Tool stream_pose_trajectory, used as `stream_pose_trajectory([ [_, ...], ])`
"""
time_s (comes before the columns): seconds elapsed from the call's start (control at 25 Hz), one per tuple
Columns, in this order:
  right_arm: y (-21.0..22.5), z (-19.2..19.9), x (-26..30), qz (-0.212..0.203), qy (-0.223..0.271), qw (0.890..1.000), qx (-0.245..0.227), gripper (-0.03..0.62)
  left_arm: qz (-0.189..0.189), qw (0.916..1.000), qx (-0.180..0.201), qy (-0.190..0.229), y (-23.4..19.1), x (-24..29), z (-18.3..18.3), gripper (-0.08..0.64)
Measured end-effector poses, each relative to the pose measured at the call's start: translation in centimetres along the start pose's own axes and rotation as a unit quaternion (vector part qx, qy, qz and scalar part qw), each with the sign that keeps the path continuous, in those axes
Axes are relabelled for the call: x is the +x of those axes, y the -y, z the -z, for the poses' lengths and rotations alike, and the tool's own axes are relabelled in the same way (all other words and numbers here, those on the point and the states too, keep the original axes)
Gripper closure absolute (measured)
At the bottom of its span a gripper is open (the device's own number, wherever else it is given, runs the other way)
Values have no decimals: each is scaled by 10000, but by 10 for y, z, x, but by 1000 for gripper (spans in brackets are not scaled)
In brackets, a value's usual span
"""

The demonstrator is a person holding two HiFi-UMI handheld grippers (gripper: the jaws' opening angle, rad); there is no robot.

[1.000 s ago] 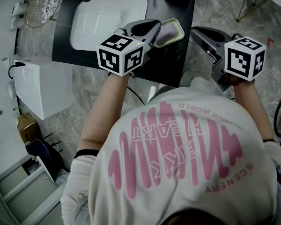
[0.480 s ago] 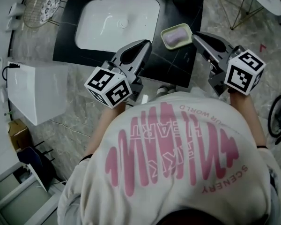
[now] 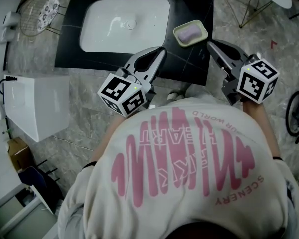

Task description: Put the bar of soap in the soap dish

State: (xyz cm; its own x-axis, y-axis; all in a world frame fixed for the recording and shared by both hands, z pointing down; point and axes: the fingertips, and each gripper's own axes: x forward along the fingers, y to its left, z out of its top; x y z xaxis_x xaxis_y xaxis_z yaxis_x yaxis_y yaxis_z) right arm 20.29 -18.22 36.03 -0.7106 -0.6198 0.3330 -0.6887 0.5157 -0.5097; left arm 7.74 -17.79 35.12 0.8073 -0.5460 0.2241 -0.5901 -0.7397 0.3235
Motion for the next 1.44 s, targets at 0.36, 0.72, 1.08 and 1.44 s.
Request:
stream_pose_trajectory([
  [0.36,-13,27,-6,350,61,9993,123,575,215,9992,312,-113,8,-17,11,549],
  [0.72,-27,39,-3,425,12,9990,125,575,340,9991,237,-85,11,-30,16,549],
  [1.08,-29,44,-6,526,93,9982,267,575,307,9992,238,-56,10,-40,21,549],
  [1.44,-31,50,-12,618,87,9977,282,575,345,9991,241,-21,16,-44,23,549],
])
